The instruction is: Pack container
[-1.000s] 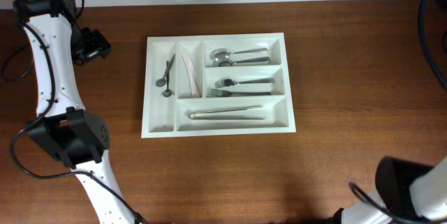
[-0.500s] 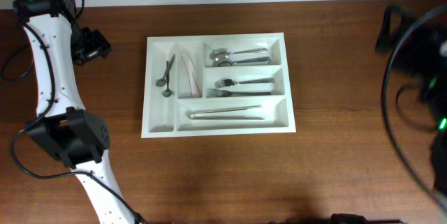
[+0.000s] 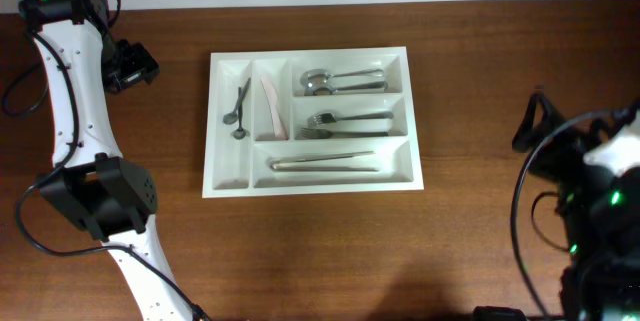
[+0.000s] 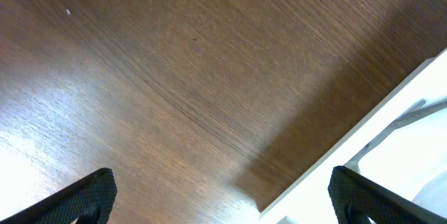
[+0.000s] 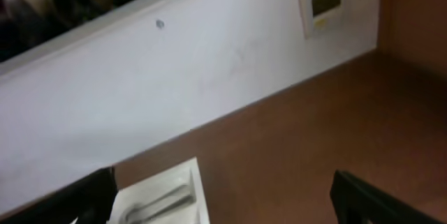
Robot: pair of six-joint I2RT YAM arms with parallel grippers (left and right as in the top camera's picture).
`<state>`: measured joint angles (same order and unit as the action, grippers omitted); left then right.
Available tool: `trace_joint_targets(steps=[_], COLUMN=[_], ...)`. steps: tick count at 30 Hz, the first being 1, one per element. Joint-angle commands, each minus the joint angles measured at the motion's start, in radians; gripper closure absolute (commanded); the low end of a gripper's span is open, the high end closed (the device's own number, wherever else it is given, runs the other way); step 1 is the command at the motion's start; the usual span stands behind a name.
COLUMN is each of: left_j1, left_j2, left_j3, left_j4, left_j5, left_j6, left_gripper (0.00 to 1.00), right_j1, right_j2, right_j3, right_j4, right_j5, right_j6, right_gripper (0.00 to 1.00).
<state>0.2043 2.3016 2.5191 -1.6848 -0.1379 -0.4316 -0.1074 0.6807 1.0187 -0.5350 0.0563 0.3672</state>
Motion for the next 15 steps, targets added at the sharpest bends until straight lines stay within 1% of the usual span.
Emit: trace_joint_targets(steps=[1,7,15], left_j1=[0.002,0.002,0.002], left_j2=[-0.026,-0.026,-0.026], left_j3=[0.012,0.012,0.012], left_j4=[-0.003,-0.003,-0.003], left_j5=[0.003,0.003,0.003], left_j6=[-0.009,-0.009,-0.009], left_gripper=[0.01,0.01,0.01], right_j1=[0.023,0.050,0.077], right_j2=[-0.100,-0.256,-0.468], right_j3=[-0.148,-0.368,-0.613], right_j4=[0.056,0.141,0.213], right_j5=[0.027,0.028,0.027], right_j6=[0.007,0.007,0.007], right_gripper=[0.01,0.01,0.01])
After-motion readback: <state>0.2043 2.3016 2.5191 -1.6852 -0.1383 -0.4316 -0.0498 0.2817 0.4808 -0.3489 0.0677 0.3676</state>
